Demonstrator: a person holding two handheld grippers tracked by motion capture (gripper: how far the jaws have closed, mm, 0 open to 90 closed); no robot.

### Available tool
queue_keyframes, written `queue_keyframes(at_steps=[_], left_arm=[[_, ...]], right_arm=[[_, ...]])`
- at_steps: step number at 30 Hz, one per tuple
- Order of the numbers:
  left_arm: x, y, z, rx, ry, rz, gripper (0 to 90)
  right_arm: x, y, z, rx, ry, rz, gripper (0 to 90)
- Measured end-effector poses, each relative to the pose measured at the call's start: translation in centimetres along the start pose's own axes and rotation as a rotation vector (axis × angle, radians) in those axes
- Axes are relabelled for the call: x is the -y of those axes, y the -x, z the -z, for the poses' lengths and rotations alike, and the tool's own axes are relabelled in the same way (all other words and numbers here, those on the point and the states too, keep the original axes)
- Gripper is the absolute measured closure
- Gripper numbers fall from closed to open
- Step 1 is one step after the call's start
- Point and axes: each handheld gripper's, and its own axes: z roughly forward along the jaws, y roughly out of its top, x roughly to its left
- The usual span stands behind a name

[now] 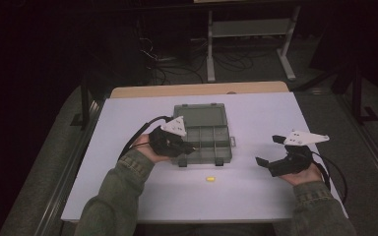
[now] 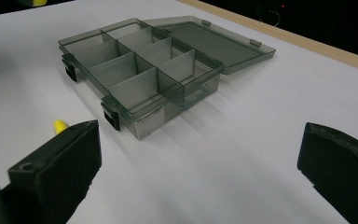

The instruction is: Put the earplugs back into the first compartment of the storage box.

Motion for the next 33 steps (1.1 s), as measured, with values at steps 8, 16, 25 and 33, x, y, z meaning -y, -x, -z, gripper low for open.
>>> queue_keyframes(at_steps=[8,16,25,33], left_arm=[[0.3,-2.6,1.5,-0.054,0.025,0.046,81.7],[1.4,-5.7,2.1,-0.111,0.030,0.115,81.8],[2.9,-7.8,0.6,-0.127,0.009,0.160,82.2],[4.2,-9.0,-1.9,-0.108,-0.003,0.187,82.1]], right_arm=[[0.0,0.0,-0.1,-0.001,-0.004,-0.002,0.0],[0.0,0.0,-0.1,-0.002,-0.006,-0.004,0.0],[0.0,0.1,-0.2,-0.002,-0.008,-0.002,0.0],[0.1,0.2,-0.3,-0.003,-0.011,-0.004,0.0]])
